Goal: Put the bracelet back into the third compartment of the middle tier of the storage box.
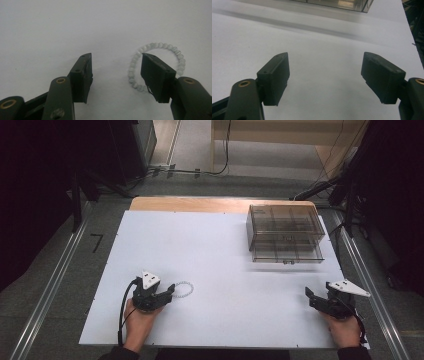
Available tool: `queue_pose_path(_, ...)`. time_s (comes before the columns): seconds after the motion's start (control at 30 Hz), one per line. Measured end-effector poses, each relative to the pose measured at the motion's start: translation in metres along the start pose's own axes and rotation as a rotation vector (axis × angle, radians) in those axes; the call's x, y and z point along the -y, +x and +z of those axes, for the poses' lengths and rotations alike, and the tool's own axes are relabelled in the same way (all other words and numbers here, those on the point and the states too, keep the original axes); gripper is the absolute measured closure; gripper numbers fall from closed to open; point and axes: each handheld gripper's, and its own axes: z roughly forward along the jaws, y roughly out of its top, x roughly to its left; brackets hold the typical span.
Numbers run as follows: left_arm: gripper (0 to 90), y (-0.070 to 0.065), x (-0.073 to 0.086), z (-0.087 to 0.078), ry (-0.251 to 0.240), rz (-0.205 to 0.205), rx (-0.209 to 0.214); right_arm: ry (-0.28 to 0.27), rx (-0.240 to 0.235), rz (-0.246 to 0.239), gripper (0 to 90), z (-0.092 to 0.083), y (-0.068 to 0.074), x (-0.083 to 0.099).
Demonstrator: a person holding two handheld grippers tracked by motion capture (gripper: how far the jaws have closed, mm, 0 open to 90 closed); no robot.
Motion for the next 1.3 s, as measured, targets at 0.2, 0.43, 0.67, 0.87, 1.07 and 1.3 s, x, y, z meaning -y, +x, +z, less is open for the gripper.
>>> queue_pose_path(0.2, 47.8, -0.007, -0.002, 0.005, 0.020, 0.026, 0.002, 0.000, 0.000, 0.000, 21.0, 0.000, 0.000, 0.000)
queue_pose_path(0.43, 57.6, -0.012, -0.003, 0.008, 0.027, 0.034, 0.008, -0.003, 0.000, 0.003, 21.0, 0.000, 0.000, 0.000)
queue_pose_path(0.67, 66.8, -0.011, -0.003, 0.008, 0.035, 0.038, 0.007, -0.002, 0.000, 0.002, 21.0, 0.000, 0.000, 0.000)
queue_pose_path(0.87, 74.7, -0.011, -0.003, 0.007, 0.043, 0.029, 0.009, -0.002, -0.002, 0.000, 21.0, 0.000, 0.000, 0.000)
queue_pose_path(1.07, 78.7, -0.013, -0.002, 0.008, 0.043, 0.024, 0.007, 0.000, -0.002, 0.000, 21.0, 0.000, 0.000, 0.000)
queue_pose_path(1.3, 82.6, -0.015, 0.000, 0.008, 0.036, 0.022, 0.004, 0.002, 0.000, -0.002, 21.0, 0.000, 0.001, 0.000)
